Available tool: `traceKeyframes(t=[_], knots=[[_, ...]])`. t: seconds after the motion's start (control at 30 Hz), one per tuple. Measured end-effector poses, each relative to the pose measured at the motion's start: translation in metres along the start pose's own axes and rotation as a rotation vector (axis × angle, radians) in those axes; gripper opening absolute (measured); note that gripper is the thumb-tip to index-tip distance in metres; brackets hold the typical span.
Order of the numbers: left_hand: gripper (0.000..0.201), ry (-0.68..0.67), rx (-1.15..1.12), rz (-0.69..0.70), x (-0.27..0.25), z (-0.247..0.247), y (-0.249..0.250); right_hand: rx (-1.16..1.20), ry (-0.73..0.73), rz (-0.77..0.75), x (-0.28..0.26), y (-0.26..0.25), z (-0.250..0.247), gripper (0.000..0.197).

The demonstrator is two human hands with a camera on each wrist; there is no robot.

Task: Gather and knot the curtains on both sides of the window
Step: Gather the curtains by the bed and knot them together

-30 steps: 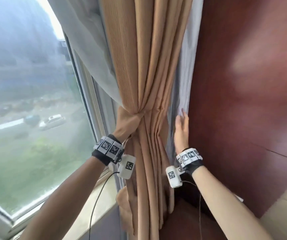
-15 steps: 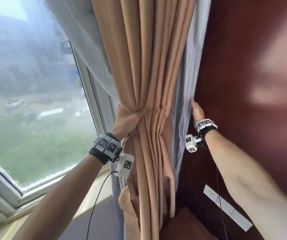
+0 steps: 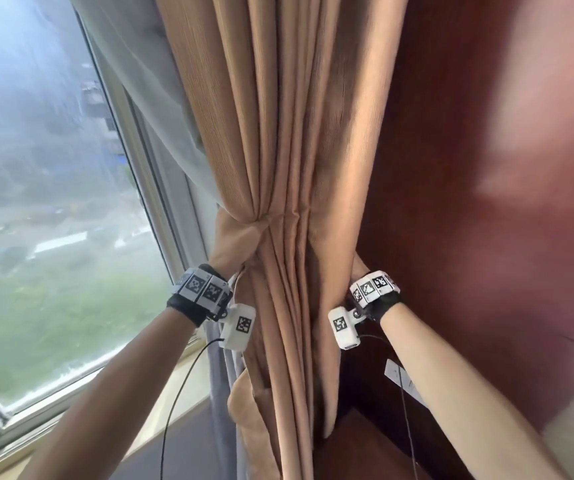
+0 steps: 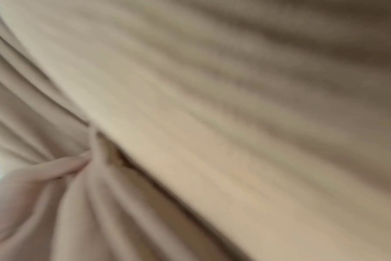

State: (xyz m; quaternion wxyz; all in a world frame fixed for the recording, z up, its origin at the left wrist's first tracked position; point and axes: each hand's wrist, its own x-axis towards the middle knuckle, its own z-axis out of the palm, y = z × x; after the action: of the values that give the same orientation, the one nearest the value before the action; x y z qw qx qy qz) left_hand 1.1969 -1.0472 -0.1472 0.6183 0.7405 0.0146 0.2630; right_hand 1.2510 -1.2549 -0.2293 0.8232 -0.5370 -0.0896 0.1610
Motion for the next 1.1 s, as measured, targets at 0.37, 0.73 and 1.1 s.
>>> traceKeyframes(t=[0.37, 0.73, 1.1], knots=[[0.056, -0.171, 0.018, 0.142, -0.009, -0.009, 0.003, -0.708, 0.241, -0.286, -0.061, 0.048, 0.087, 0.11], [0.008, -0.668, -0.226, -0.153, -0.035, -0.039, 0.023, -0.785, 0.365, -0.328, -0.02, 0.074, 0.138, 0.127], [0.135, -0.56, 0.059, 0.016, -0.06, -0.096, -0.067, -0.496, 0.457, -0.271, -0.057, 0.048, 0.135, 0.035]])
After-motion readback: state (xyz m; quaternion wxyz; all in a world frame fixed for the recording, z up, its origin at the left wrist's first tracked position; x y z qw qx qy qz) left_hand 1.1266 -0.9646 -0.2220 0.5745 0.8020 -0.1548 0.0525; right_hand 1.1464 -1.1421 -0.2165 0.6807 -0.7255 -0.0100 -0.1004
